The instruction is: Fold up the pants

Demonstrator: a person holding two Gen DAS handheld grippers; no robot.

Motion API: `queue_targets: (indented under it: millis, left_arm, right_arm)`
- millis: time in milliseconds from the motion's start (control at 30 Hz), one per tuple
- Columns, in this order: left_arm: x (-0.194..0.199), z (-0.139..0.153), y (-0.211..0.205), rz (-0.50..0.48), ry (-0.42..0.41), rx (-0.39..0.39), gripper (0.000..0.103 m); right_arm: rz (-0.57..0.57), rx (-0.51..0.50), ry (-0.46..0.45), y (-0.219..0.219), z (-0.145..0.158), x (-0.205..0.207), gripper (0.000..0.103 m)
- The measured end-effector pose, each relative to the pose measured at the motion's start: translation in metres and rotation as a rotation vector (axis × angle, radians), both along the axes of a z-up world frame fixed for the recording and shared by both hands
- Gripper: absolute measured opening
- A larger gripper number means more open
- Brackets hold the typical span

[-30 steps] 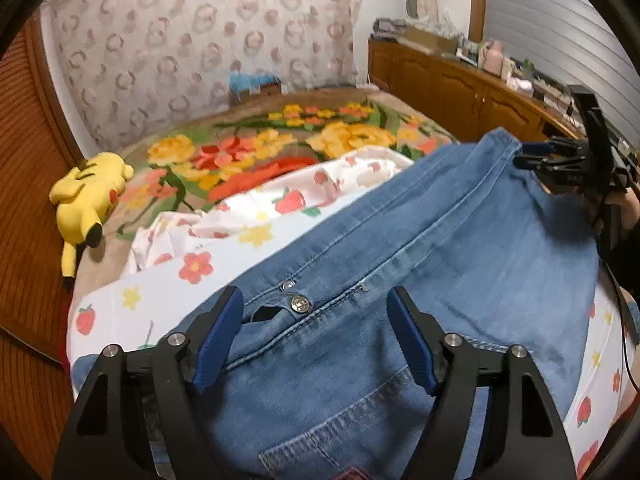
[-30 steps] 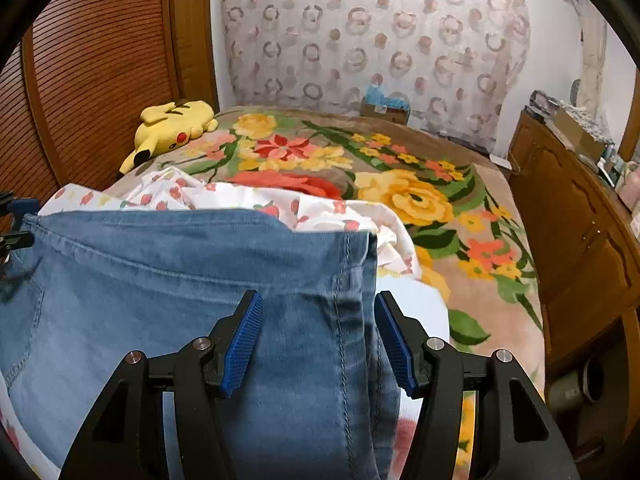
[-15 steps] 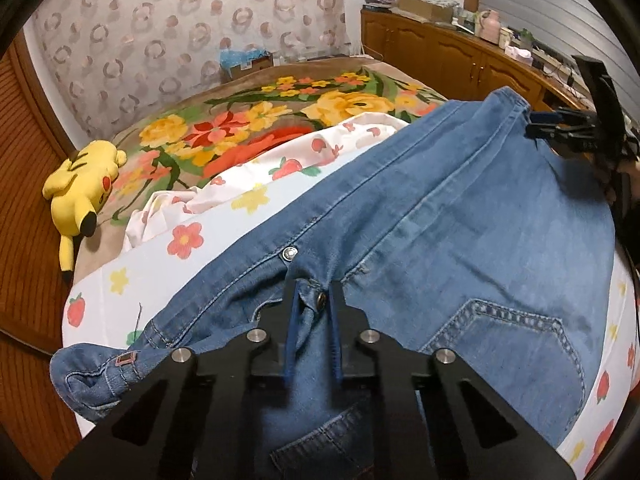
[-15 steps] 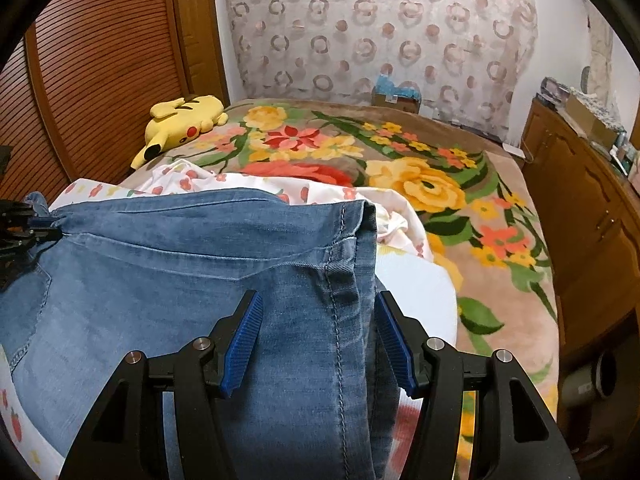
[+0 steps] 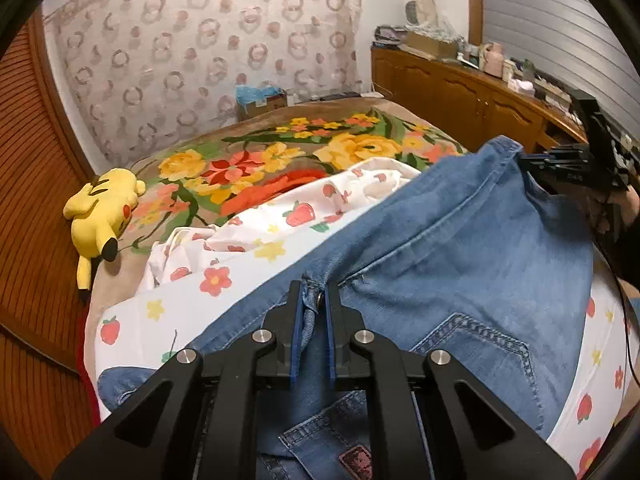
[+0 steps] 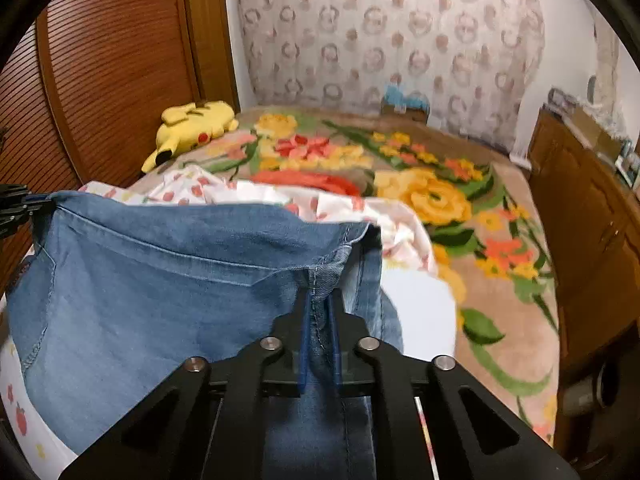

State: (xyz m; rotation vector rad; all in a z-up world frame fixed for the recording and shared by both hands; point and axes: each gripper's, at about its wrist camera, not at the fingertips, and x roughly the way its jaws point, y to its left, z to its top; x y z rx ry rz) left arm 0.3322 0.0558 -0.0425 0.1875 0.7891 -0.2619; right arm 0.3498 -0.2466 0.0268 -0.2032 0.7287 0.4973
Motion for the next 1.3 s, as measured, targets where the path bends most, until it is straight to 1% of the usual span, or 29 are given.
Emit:
queue_targets:
  millis: [100, 167, 233, 267, 333, 433, 500, 567, 600, 633, 667, 700, 767, 800, 833, 867, 900, 933, 1000, 1033, 1100, 1167, 1200, 1233, 1300]
  left_arm:
    - [0.000, 0.006, 0.002, 0.017, -0.033, -0.004, 0.010]
    - [0.001, 0.012, 0.006, 0.037, -0.058, -0.013, 0.010]
    - [0.007, 0.015, 0.011, 0.058, -0.066, -0.020, 0.010]
    - [0.011, 0.015, 0.014, 0.068, -0.065, -0.026, 0.010]
    - [0.022, 0.007, 0.017, 0.082, -0.048, -0.036, 0.010]
    - [0.030, -0.003, 0.019, 0.097, -0.026, -0.043, 0.010]
    - [0.030, -0.008, 0.019, 0.099, -0.019, -0.051, 0.011]
    - [0.027, -0.010, 0.019, 0.098, -0.014, -0.057, 0.012]
    - [0.025, -0.010, 0.019, 0.097, -0.013, -0.060, 0.015]
    - [0.021, -0.009, 0.020, 0.100, -0.014, -0.061, 0.018]
    - [0.017, -0.007, 0.021, 0.108, -0.017, -0.052, 0.019]
    - [0.016, -0.006, 0.022, 0.110, -0.018, -0.049, 0.021]
    - [0.006, 0.000, 0.023, 0.110, -0.035, -0.054, 0.032]
    - [0.000, 0.004, 0.024, 0.115, -0.049, -0.049, 0.043]
    - [-0.004, 0.006, 0.024, 0.115, -0.059, -0.047, 0.049]
    - [-0.009, 0.009, 0.024, 0.111, -0.073, -0.049, 0.050]
    - [-0.015, 0.013, 0.025, 0.114, -0.085, -0.047, 0.058]
    - [-0.017, 0.015, 0.025, 0.119, -0.091, -0.047, 0.069]
    - [-0.027, 0.020, 0.028, 0.118, -0.112, -0.070, 0.077]
    - [-0.032, 0.022, 0.030, 0.118, -0.116, -0.085, 0.078]
    - [-0.040, 0.025, 0.032, 0.122, -0.121, -0.092, 0.078]
    - [-0.051, 0.026, 0.033, 0.125, -0.123, -0.096, 0.078]
    - [-0.056, 0.026, 0.033, 0.126, -0.121, -0.099, 0.078]
    - [-0.061, 0.026, 0.034, 0.126, -0.121, -0.105, 0.078]
    - [-0.074, 0.027, 0.037, 0.132, -0.120, -0.120, 0.078]
  right_arm:
    - [-0.020, 0.013, -0.071, -0.001, 0.011, -0.009, 0.004]
    - [-0.048, 0.045, -0.122, -0.005, 0.021, -0.013, 0.004]
    - [-0.083, 0.073, -0.146, -0.008, 0.029, -0.010, 0.004]
    - [-0.085, 0.081, -0.145, -0.007, 0.031, -0.007, 0.004]
    - [-0.097, 0.066, -0.146, -0.002, 0.029, 0.000, 0.004]
    - [-0.099, 0.021, -0.128, 0.009, 0.014, 0.012, 0.004]
    - [-0.106, 0.005, -0.104, 0.013, 0.004, 0.018, 0.004]
    - [-0.109, 0.001, -0.082, 0.017, 0.002, 0.023, 0.005]
    - [-0.113, -0.003, -0.079, 0.018, 0.001, 0.023, 0.005]
    - [-0.117, -0.003, -0.080, 0.018, 0.000, 0.021, 0.008]
    - [-0.118, -0.001, -0.079, 0.018, -0.001, 0.019, 0.013]
    - [-0.122, 0.000, -0.083, 0.018, -0.001, 0.016, 0.014]
    - [-0.131, 0.007, -0.092, 0.019, 0.007, 0.009, 0.018]
    - [-0.132, 0.017, -0.099, 0.018, 0.013, 0.006, 0.019]
    - [-0.132, 0.025, -0.106, 0.017, 0.020, 0.004, 0.021]
    - [-0.133, 0.027, -0.116, 0.016, 0.023, -0.003, 0.023]
    - [-0.132, 0.030, -0.126, 0.015, 0.027, -0.010, 0.023]
    - [-0.126, 0.036, -0.133, 0.015, 0.030, -0.018, 0.023]
    - [-0.117, 0.046, -0.146, 0.015, 0.033, -0.033, 0.025]
    - [-0.114, 0.051, -0.150, 0.013, 0.031, -0.039, 0.028]
    - [-0.108, 0.063, -0.160, 0.012, 0.033, -0.058, 0.034]
    - [-0.095, 0.077, -0.161, 0.011, 0.032, -0.074, 0.044]
    - [-0.085, 0.086, -0.160, 0.011, 0.031, -0.083, 0.048]
    - [-0.078, 0.088, -0.162, 0.011, 0.030, -0.089, 0.054]
    - [-0.080, 0.078, -0.169, 0.011, 0.028, -0.106, 0.055]
